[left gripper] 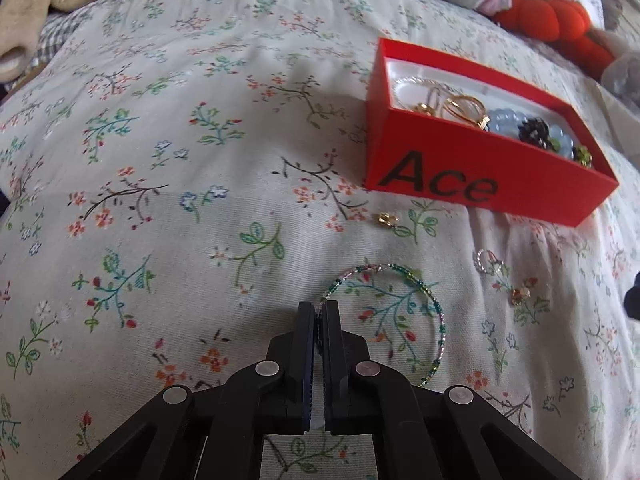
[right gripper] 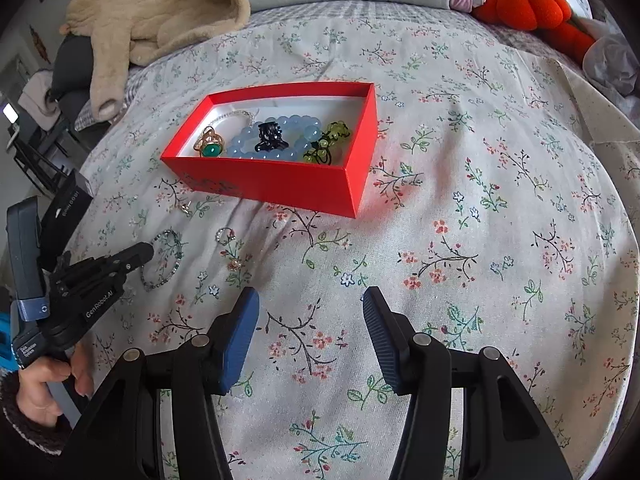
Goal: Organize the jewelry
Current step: 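Grasp the green seed-bead bracelet with left tool while right tool moves to the silver hoop earring, then close right tool on the silver hoop earring while left tool holds the bracelet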
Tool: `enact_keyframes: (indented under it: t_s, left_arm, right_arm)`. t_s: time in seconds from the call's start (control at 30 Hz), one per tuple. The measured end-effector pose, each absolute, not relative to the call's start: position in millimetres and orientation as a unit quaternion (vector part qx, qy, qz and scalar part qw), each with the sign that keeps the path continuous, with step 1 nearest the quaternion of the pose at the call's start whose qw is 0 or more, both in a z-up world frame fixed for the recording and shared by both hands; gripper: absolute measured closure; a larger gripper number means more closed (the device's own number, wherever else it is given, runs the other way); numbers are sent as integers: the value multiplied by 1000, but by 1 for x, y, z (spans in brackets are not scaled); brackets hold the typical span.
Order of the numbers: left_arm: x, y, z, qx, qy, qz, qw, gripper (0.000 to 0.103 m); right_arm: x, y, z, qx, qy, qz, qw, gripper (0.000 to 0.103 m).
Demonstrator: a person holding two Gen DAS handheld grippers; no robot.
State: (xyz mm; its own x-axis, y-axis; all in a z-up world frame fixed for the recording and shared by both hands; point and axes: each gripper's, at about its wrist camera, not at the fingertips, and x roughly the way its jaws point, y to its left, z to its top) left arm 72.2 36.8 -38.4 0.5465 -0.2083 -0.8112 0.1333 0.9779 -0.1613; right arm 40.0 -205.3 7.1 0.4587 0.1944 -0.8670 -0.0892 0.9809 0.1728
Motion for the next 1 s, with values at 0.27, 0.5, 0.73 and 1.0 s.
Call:
enact_keyframes:
  t_s: [0.27, 0.5, 0.73, 1.0]
  left_arm:
    - [72, 64, -40, -73, 455, -96, 882, 103]
    - [72, 74, -49, -92, 451, -116, 880, 103]
    - [72, 82, -54, -122, 442, -133, 879, 103]
    - [70, 87, -56, -141, 437, -144, 877, 103]
  right_arm:
    - [59, -164, -8, 15, 521, 105, 847, 46]
    - [78, -121, -18, -37, 500, 139, 854, 46]
    - [94, -109, -36, -55, 505, 136, 850, 53]
    - [95, -103, -42, -71, 497, 137, 854, 64]
